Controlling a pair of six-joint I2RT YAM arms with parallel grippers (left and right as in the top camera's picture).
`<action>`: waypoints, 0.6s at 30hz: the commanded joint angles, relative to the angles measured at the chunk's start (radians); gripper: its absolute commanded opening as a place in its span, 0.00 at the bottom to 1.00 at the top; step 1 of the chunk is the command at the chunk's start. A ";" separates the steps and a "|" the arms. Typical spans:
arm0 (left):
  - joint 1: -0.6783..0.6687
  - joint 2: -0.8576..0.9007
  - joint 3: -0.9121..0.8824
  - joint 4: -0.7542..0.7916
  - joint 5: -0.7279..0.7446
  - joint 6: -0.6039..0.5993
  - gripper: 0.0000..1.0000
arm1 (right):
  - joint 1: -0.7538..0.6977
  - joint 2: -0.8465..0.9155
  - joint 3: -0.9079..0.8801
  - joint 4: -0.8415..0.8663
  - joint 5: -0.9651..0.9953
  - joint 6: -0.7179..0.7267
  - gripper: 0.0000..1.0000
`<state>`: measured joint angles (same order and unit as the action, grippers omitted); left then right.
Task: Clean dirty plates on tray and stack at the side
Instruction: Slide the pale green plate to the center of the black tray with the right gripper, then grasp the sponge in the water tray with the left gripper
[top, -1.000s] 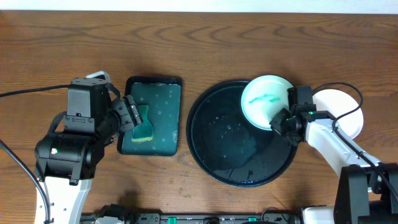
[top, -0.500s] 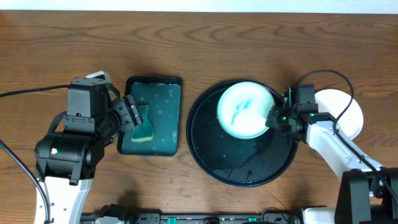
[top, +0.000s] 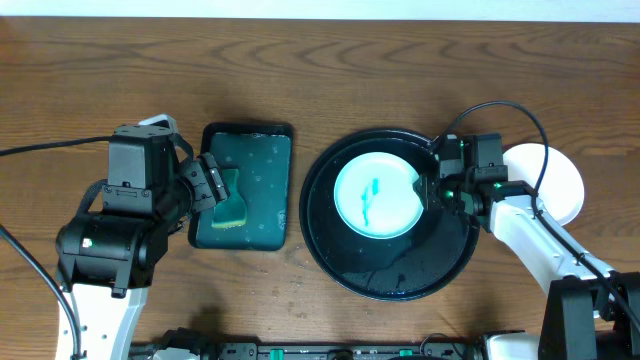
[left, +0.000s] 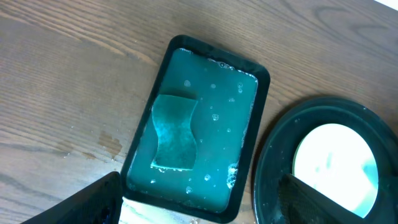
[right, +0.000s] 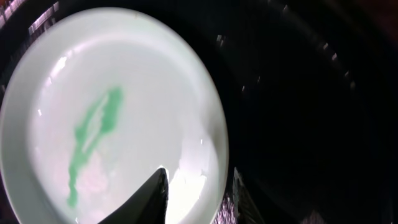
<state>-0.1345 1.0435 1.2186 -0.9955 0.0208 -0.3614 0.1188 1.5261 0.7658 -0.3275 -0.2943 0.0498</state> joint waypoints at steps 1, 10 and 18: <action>0.004 0.001 0.012 0.000 -0.002 0.008 0.80 | -0.001 -0.029 0.020 0.035 -0.009 0.087 0.33; 0.004 0.003 0.012 -0.020 0.023 -0.043 0.80 | 0.001 -0.167 0.024 -0.040 -0.077 0.090 0.32; 0.004 0.022 0.012 -0.026 0.024 -0.040 0.88 | 0.001 -0.183 0.024 -0.138 -0.068 0.068 0.32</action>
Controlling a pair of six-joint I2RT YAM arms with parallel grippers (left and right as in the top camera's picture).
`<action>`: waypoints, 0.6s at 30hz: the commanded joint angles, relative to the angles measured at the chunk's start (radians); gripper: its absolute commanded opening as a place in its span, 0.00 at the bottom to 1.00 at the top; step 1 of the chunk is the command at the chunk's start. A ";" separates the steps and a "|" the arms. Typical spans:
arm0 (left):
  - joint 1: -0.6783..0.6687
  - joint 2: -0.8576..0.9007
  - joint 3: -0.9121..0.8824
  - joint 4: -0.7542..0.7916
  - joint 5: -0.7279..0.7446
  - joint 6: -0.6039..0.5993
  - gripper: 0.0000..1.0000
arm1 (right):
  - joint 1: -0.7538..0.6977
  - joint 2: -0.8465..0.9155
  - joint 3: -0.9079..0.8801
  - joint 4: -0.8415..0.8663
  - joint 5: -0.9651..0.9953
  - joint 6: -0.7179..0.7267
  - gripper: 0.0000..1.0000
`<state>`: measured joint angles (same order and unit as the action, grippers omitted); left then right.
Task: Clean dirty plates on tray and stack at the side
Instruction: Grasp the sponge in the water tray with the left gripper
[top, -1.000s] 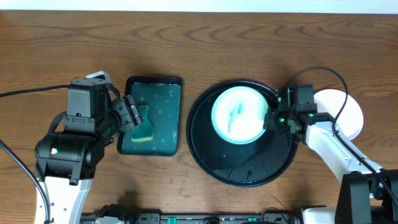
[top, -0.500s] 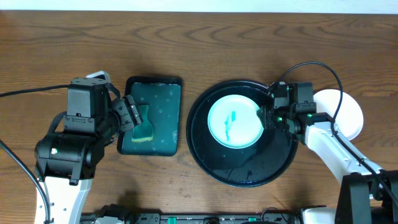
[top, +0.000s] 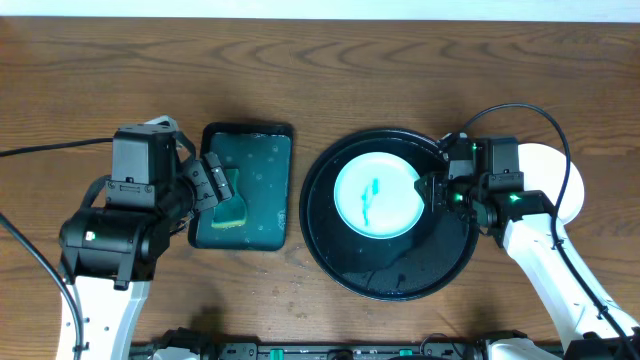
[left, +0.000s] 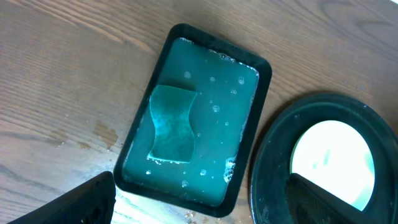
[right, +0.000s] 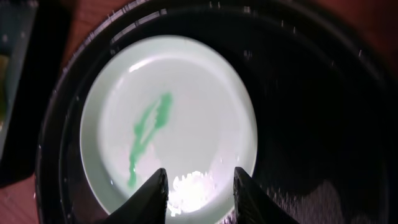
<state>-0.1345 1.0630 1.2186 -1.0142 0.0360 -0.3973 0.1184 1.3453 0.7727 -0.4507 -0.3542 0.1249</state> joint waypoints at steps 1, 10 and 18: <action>0.004 0.006 0.007 -0.001 0.008 0.016 0.86 | 0.001 -0.003 0.017 -0.018 -0.008 -0.007 0.32; 0.005 0.273 -0.089 0.042 -0.006 0.042 0.68 | 0.001 -0.003 0.017 -0.018 0.013 -0.006 0.34; 0.006 0.579 -0.089 0.146 -0.056 0.029 0.63 | 0.001 -0.003 0.017 -0.041 0.013 -0.006 0.35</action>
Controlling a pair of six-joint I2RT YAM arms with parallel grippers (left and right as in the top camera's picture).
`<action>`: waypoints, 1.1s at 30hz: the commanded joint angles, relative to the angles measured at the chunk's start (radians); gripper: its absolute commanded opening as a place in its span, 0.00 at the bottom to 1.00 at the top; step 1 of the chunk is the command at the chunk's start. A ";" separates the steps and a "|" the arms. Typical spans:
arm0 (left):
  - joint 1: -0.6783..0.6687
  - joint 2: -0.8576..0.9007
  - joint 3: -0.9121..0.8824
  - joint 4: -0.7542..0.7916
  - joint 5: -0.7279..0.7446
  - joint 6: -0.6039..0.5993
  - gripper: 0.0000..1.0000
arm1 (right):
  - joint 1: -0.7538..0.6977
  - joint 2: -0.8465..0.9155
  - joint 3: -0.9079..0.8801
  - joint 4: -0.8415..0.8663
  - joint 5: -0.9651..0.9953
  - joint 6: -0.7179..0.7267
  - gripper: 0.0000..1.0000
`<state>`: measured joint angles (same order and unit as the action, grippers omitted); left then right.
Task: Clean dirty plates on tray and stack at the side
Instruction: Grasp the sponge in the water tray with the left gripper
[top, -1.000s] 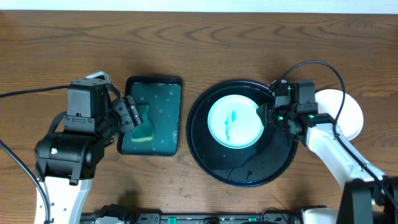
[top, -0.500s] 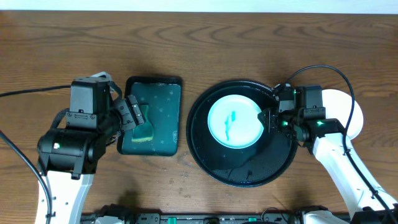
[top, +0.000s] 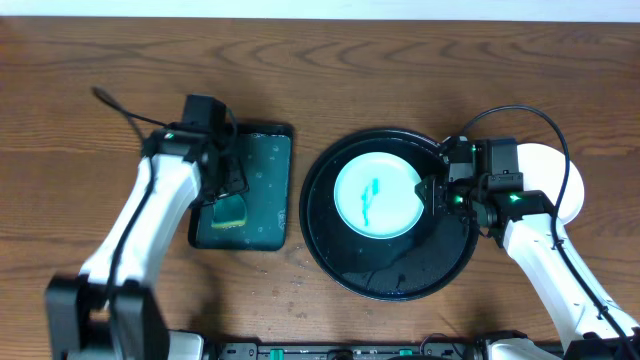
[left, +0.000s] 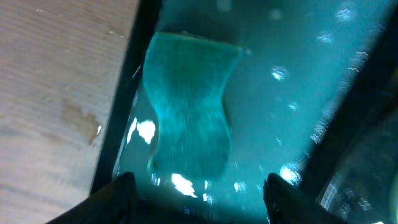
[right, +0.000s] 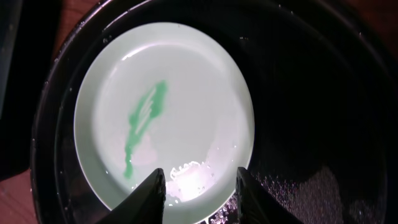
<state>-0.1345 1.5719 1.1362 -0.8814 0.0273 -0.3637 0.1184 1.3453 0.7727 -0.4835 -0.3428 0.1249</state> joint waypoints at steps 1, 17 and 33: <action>0.007 0.099 -0.006 0.026 -0.057 -0.011 0.61 | 0.001 -0.003 0.017 -0.013 0.002 -0.006 0.34; 0.031 0.302 -0.006 0.129 -0.003 -0.030 0.52 | 0.001 -0.003 0.017 -0.031 0.002 -0.006 0.33; 0.031 0.303 -0.065 0.154 0.013 -0.030 0.10 | 0.001 -0.003 0.017 -0.039 0.002 -0.006 0.31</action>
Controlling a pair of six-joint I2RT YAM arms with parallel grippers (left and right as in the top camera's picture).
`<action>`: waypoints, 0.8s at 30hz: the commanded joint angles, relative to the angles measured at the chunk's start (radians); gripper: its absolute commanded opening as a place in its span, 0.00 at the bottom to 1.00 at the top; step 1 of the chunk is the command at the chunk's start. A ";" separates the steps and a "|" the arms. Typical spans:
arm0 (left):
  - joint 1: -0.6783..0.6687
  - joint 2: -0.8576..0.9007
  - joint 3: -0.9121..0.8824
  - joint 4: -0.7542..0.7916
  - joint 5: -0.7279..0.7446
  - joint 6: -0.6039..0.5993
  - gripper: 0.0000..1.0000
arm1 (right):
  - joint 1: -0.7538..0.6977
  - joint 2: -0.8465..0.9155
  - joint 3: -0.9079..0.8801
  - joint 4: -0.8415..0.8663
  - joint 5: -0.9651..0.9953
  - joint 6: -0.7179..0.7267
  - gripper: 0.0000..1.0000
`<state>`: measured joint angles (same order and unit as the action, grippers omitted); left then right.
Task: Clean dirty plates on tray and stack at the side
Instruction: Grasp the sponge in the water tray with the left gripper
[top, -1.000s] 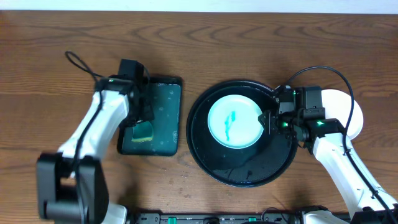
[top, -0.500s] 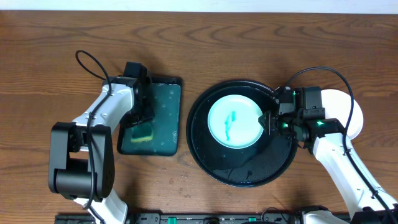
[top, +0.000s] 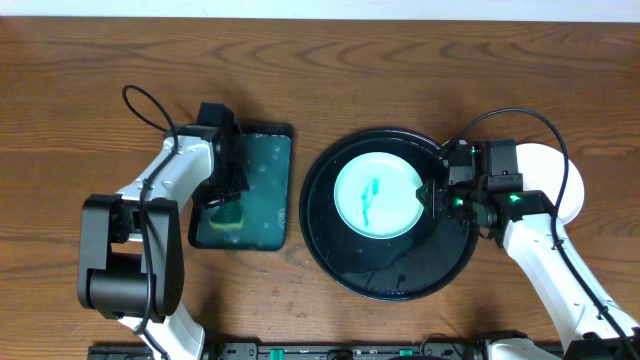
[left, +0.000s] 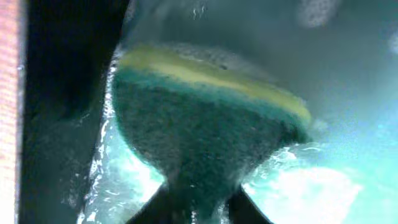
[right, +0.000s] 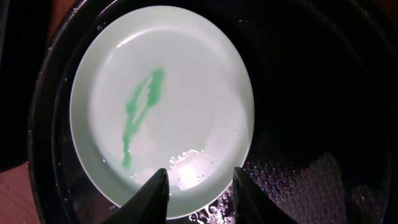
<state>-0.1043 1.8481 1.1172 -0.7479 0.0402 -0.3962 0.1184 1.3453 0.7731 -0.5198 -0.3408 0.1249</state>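
Observation:
A white plate (top: 376, 195) with a green smear (right: 140, 102) lies in the round black tray (top: 400, 272). Over the plate's right rim my right gripper (right: 200, 196) hangs open, with nothing between its fingers. A green and yellow sponge (left: 205, 118) sits in the black tub of soapy water (top: 264, 185) on the left. My left gripper (left: 199, 206) is down in the tub, and its fingers pinch the sponge's near end. From overhead the sponge (top: 230, 217) shows just below the left gripper (top: 224, 196).
A clean white plate (top: 566, 186) lies on the table right of the tray, partly under the right arm. The tub's dark wall (left: 62, 93) is close on the left of the sponge. Water drops lie on the tray floor (right: 311, 174).
My left gripper was open a little above the sponge. Now it is down in the water and shut on the sponge's end. The right gripper has hardly shifted.
At first my right gripper was low at the plate's right rim and the left hung high over the tub. The right one then stood higher and open above the plate. The left was then lower over the sponge, and now grips it.

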 joint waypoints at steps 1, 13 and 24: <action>0.000 0.026 -0.048 0.019 0.000 0.003 0.07 | 0.001 -0.003 0.017 -0.005 0.000 -0.006 0.31; 0.000 -0.080 0.095 -0.166 0.002 0.003 0.07 | 0.001 -0.003 0.017 -0.039 0.205 0.145 0.20; 0.000 -0.323 0.136 -0.204 0.048 0.044 0.07 | -0.006 -0.003 0.017 -0.010 0.272 0.154 0.34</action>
<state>-0.1055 1.5589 1.2354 -0.9432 0.0761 -0.3721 0.1143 1.3453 0.7731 -0.5415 -0.0700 0.3042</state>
